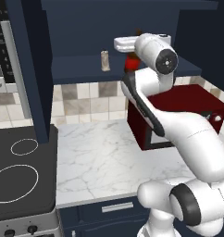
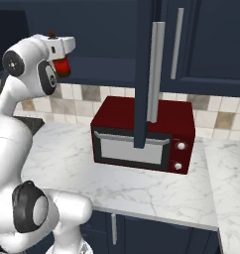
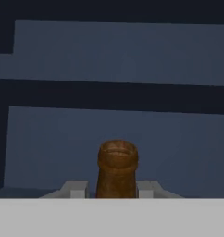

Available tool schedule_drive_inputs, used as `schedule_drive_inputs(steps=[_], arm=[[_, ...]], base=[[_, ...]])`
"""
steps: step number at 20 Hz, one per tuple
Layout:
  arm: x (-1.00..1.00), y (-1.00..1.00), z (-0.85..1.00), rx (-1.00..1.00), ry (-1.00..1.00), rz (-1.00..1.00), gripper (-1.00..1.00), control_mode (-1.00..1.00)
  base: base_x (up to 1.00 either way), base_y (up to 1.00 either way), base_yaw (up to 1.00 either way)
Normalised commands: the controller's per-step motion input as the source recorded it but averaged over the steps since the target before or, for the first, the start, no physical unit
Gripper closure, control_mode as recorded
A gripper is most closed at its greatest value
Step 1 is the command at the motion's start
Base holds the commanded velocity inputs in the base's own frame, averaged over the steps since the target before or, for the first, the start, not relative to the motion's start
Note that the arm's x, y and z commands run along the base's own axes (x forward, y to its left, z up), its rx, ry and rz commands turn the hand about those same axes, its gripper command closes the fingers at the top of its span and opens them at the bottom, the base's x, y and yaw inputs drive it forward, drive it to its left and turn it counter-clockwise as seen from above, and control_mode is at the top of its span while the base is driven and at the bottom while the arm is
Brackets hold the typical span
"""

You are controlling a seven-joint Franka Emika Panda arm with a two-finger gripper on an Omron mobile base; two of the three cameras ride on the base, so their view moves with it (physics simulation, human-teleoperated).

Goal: Get the candle and the beer from the cabinet and move them to the dining counter.

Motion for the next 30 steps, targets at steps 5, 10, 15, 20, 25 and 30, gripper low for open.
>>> schedule_drive_inputs(steps=[5,10,15,20,25,30], arm=[[-0.92,-0.36,0.04,-0.01,-0.12,0.06,1.0,-1.0],[-0.89,-0.22,0.01,-0.01,-0.03,0.06,1.0,-1.0],[-0.87,-0.06,0.0,-0.04,0.0,0.09,1.0,-1.0],[-0.83,0.0,-0.04,-0.04,0.03,0.07,1.0,-1.0],[-0.81,0.0,-0.13,-0.03,0.06,0.04,1.0,-1.0],[-0.64,0.0,-0.28,-0.01,0.11,0.03,1.0,-1.0]], base=[[0.0,0.0,0.0],[0.0,0.0,0.0],[0.0,0.0,0.0],[0.0,0.0,0.0],[0.0,0.0,0.0],[0.0,0.0,0.0]])
